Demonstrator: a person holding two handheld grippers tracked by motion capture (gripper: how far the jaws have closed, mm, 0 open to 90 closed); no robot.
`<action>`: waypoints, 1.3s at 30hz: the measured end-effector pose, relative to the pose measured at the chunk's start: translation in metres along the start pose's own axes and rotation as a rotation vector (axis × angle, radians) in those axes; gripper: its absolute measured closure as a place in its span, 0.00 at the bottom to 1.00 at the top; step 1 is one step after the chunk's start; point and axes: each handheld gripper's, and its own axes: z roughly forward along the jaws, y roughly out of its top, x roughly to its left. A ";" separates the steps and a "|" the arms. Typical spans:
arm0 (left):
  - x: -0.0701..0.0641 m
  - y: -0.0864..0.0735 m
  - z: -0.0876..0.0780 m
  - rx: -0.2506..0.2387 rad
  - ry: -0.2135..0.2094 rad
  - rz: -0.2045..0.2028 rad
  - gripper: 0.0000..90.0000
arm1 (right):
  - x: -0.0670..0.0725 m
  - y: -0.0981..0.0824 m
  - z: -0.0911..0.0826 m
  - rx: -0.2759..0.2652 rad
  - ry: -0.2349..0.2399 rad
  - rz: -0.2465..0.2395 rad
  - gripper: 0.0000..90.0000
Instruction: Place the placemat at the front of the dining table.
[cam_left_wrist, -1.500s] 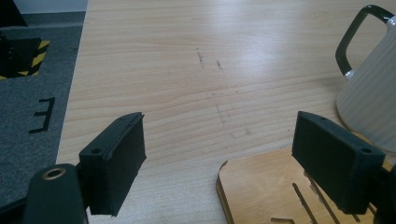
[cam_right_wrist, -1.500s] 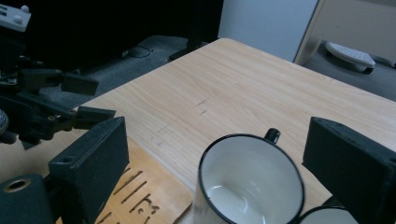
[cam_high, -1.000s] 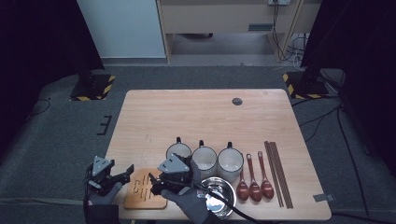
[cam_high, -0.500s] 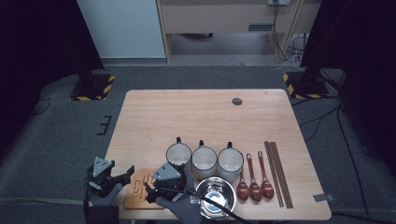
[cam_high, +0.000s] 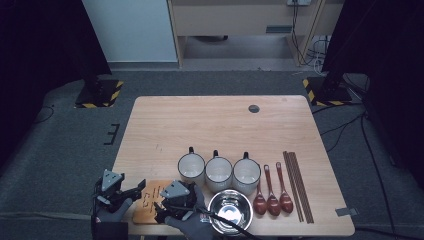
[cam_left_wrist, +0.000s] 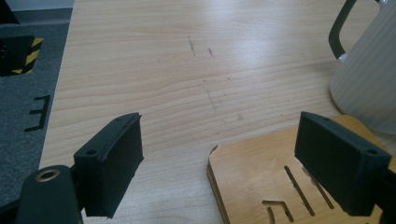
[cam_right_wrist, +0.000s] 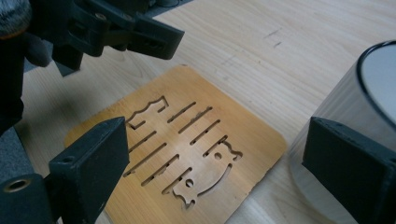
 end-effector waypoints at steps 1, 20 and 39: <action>0.000 0.000 0.000 0.000 0.000 0.000 0.16 | 0.000 0.000 0.000 0.000 0.000 0.000 0.08; -0.011 -0.005 0.011 0.036 -0.024 0.021 0.14 | 0.003 -0.014 0.019 0.083 -0.023 0.024 0.07; -0.018 -0.013 0.027 0.085 -0.061 0.025 0.13 | 0.003 -0.017 0.024 0.108 -0.033 0.054 0.06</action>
